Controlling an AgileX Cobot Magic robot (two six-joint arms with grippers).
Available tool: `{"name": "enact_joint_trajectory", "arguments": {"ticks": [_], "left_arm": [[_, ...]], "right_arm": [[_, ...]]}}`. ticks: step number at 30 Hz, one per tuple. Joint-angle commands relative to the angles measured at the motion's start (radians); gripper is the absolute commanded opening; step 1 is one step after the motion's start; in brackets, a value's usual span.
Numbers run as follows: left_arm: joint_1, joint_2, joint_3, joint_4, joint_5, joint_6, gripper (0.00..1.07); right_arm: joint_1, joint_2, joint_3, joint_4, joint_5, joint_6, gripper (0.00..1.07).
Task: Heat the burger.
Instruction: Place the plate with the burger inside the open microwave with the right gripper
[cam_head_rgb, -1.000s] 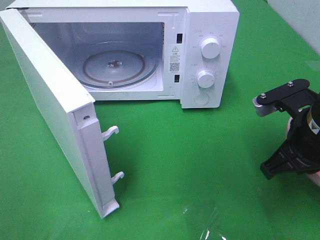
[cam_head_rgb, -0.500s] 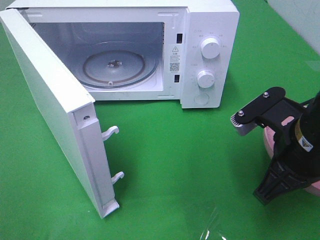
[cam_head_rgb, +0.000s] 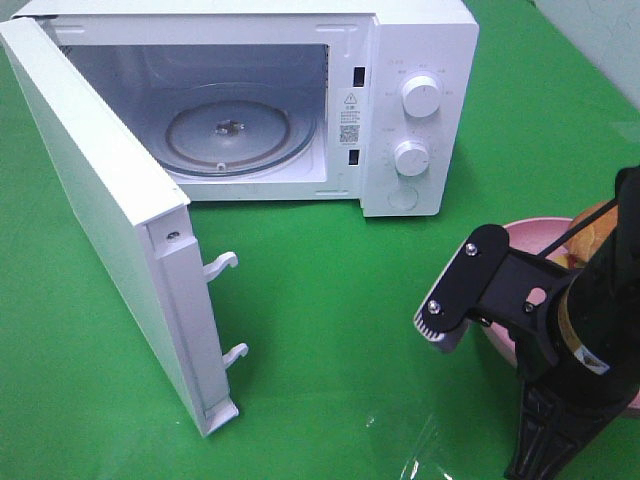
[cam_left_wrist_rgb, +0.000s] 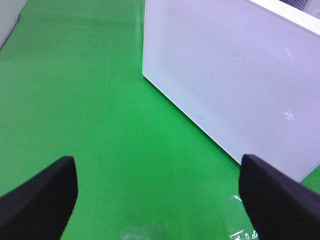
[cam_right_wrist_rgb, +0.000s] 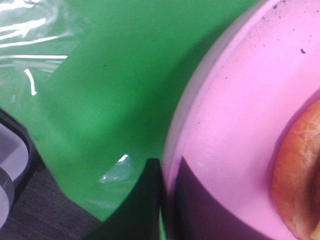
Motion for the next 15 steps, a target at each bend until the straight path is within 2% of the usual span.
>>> {"name": "enact_joint_trajectory", "arguments": {"ticks": [1,9,15], "left_arm": [[0.003,-0.015,0.003,-0.004,-0.011,-0.004,0.80],[0.003,-0.015,0.003,-0.004,-0.011,-0.004,0.80],[0.003,-0.015,0.003,-0.004,-0.011,-0.004,0.80]], "right_arm": [[0.027,-0.026,0.015,-0.060,-0.001,-0.039,0.00],[0.128,-0.097,0.057,-0.102,-0.021,-0.119,0.00],[0.148,-0.097,0.065,-0.112,-0.020,-0.125,0.00]]}}
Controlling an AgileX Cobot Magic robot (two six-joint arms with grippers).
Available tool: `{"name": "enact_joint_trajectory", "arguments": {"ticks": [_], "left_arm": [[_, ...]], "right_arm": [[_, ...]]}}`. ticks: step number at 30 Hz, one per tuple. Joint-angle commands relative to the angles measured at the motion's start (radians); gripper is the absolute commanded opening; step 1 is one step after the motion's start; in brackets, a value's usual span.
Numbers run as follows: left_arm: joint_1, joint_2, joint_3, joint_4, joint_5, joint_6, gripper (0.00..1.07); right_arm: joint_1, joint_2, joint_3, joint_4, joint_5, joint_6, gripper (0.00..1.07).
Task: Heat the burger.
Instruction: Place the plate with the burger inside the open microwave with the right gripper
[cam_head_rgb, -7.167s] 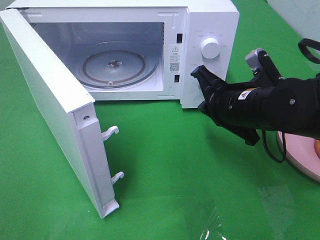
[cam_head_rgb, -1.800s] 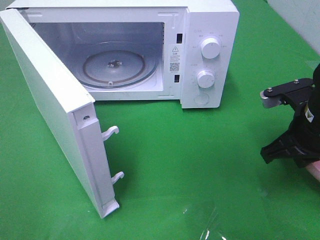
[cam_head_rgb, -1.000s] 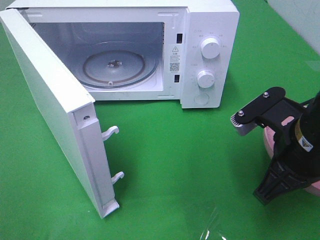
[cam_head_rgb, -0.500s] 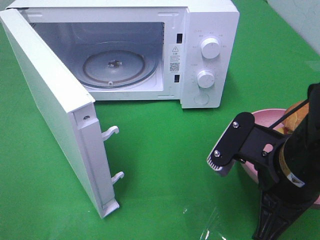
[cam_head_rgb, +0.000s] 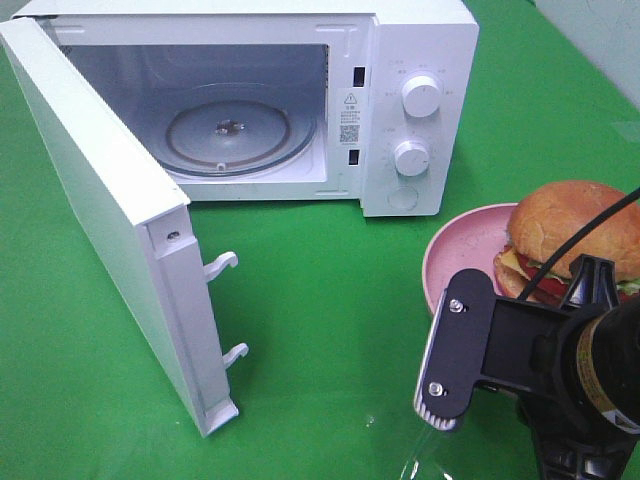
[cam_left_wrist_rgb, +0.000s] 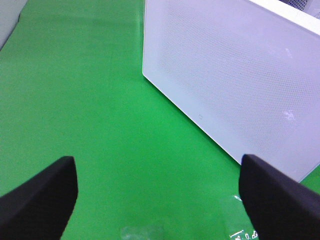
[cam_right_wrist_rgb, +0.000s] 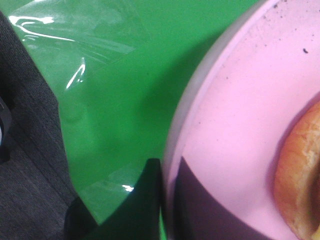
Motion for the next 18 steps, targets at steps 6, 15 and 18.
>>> {"name": "enact_joint_trajectory", "arguments": {"ticks": [6,15,18], "left_arm": [[0.003,-0.015,0.003,-0.004,-0.011,-0.004,0.80],[0.003,-0.015,0.003,-0.004,-0.011,-0.004,0.80],[0.003,-0.015,0.003,-0.004,-0.011,-0.004,0.80]], "right_arm": [[0.013,-0.009,0.004,-0.085,0.015,-0.018,0.00],[0.013,-0.009,0.004,-0.161,0.005,-0.120,0.00],[0.013,-0.009,0.004,-0.171,-0.005,-0.156,0.00]]}}
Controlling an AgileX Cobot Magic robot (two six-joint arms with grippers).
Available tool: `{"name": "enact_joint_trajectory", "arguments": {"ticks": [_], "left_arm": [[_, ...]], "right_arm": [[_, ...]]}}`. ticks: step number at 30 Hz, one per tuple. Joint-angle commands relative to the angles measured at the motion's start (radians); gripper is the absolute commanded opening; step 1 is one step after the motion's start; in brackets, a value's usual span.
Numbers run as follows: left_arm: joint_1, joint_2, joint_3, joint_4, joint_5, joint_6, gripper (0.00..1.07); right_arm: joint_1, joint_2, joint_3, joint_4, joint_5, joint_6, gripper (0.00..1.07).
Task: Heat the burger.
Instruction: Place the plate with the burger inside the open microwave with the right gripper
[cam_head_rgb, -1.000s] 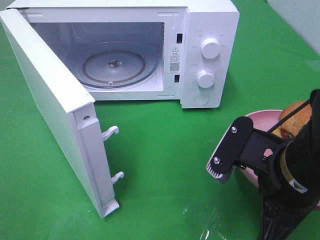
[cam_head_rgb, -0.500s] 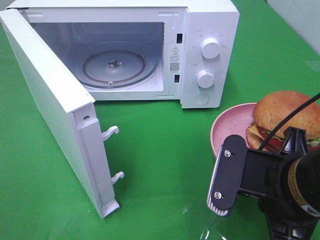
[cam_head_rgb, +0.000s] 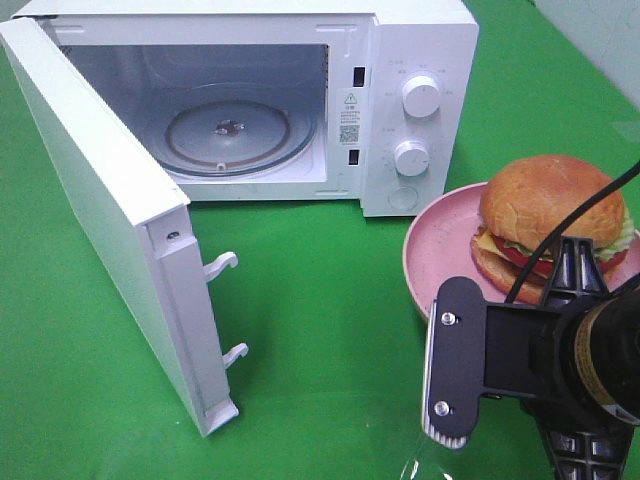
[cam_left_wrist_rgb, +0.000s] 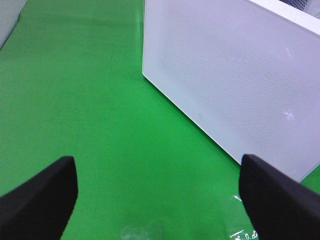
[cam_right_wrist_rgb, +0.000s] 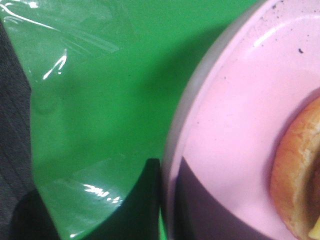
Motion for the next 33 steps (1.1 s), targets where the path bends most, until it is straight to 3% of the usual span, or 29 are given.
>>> {"name": "enact_joint_trajectory", "arguments": {"ticks": [1,19,33], "left_arm": [[0.003,-0.015,0.003,-0.004,-0.011,-0.004,0.80],[0.003,-0.015,0.003,-0.004,-0.011,-0.004,0.80],[0.003,-0.015,0.003,-0.004,-0.011,-0.004,0.80]], "right_arm": [[0.002,-0.009,0.001,-0.083,-0.015,-0.093,0.00],[-0.005,-0.009,0.001,-0.082,-0.177,-0.357,0.00],[-0.156,-0.009,-0.001,0.073,-0.354,-0.797,0.00]]}}
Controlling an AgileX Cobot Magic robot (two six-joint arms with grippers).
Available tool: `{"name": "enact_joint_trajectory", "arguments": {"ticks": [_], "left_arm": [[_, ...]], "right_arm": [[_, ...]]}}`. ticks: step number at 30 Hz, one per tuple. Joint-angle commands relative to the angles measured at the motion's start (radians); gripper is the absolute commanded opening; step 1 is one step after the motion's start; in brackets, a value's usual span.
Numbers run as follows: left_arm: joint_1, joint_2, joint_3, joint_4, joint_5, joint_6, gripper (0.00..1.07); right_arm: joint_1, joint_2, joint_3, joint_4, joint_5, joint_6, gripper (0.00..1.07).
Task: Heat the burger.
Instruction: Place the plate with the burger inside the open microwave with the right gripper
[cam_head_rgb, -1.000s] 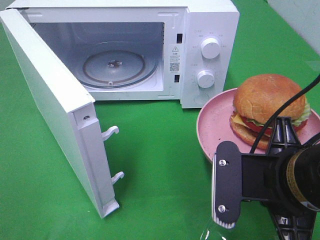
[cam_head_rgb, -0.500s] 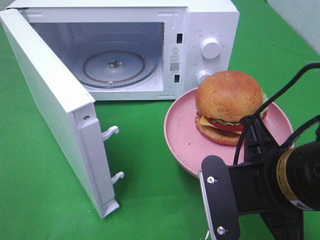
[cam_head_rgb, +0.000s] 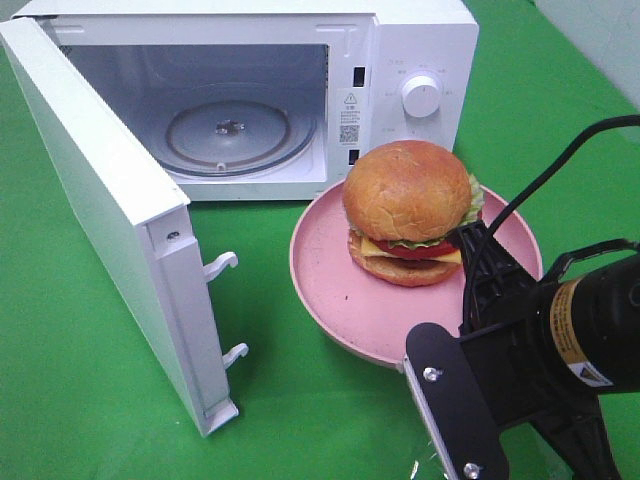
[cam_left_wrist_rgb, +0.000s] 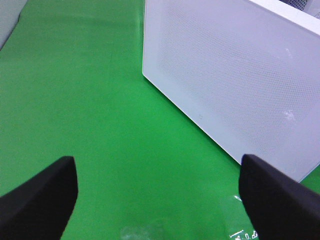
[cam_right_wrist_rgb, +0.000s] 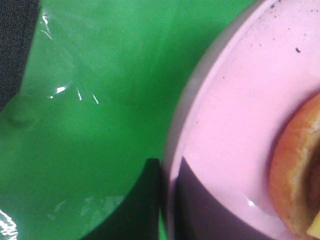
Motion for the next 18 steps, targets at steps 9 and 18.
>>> {"name": "enact_joint_trajectory", "arguments": {"ticks": [9,18], "left_arm": [[0.003,-0.015,0.003,-0.004,-0.011,-0.004,0.80],[0.003,-0.015,0.003,-0.004,-0.011,-0.004,0.80]], "right_arm": [[-0.193,-0.009,-0.003,0.327,-0.101,-0.596,0.00],[-0.310,-0.009,-0.003,0.569,-0.121,-0.897,0.00]]}}
